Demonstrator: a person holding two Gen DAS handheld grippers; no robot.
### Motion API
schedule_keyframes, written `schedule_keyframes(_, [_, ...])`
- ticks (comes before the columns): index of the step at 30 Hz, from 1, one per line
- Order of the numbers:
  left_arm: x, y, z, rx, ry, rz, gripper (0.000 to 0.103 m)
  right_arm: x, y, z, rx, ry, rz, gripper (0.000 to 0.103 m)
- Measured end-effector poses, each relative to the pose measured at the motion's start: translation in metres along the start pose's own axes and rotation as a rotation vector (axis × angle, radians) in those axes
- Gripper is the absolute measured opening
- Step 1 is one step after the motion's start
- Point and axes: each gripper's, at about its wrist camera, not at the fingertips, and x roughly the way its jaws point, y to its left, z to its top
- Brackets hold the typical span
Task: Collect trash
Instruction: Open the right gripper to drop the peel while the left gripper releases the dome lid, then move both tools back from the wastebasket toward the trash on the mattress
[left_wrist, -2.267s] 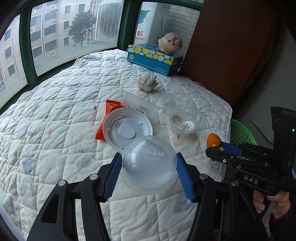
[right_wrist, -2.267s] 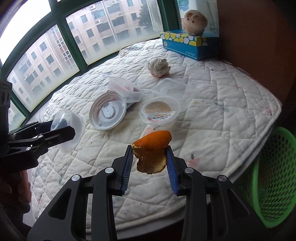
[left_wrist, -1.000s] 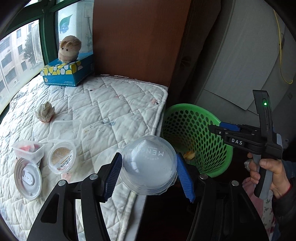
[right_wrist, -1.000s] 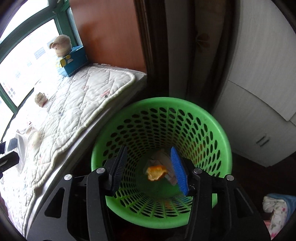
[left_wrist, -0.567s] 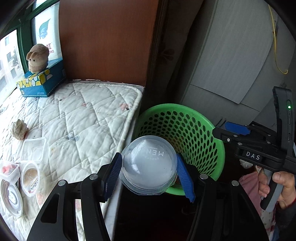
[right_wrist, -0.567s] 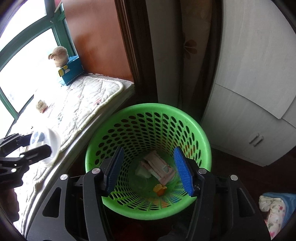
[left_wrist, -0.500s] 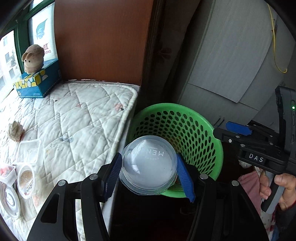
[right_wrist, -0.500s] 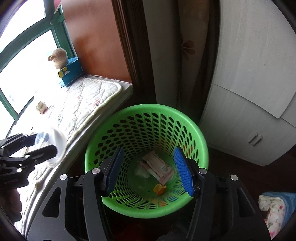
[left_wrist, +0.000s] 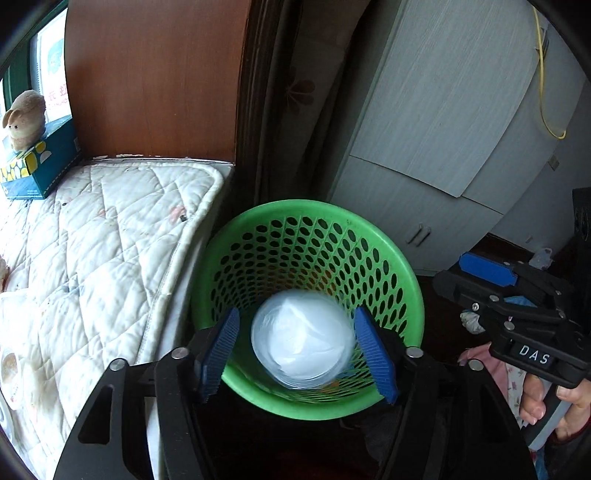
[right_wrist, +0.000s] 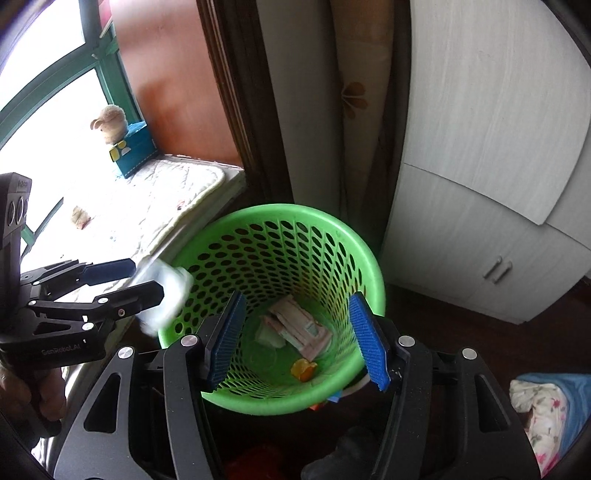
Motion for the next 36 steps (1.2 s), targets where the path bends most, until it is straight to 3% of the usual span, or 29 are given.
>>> schedule_keyframes(6, [-0.011, -0.001, -0.004, 0.004, -0.020, 0.000, 0.069, -0.002, 0.002, -0.004, -0.005, 0.002, 0.009, 0.059])
schedule_keyframes(14, [-0.042, 0.024, -0.016, -0.024, -0.050, 0.076, 0.069, -0.002, 0.023, -0.008, -0.033, 0.002, 0.044, 0.065])
schedule_keyframes(17, [-0.058, 0.042, -0.026, -0.045, -0.063, 0.124, 0.069, -0.001, 0.034, -0.007, -0.045, 0.004, 0.065, 0.066])
schedule_keyframes(19, [-0.068, 0.055, -0.034, -0.065, -0.076, 0.164, 0.080, -0.001, 0.043, -0.007, -0.054, 0.004, 0.079, 0.069])
schedule_keyframes(36, [-0.147, 0.200, -0.094, -0.288, -0.133, 0.421, 0.087, 0.010, 0.144, 0.000, -0.195, 0.017, 0.180, 0.075])
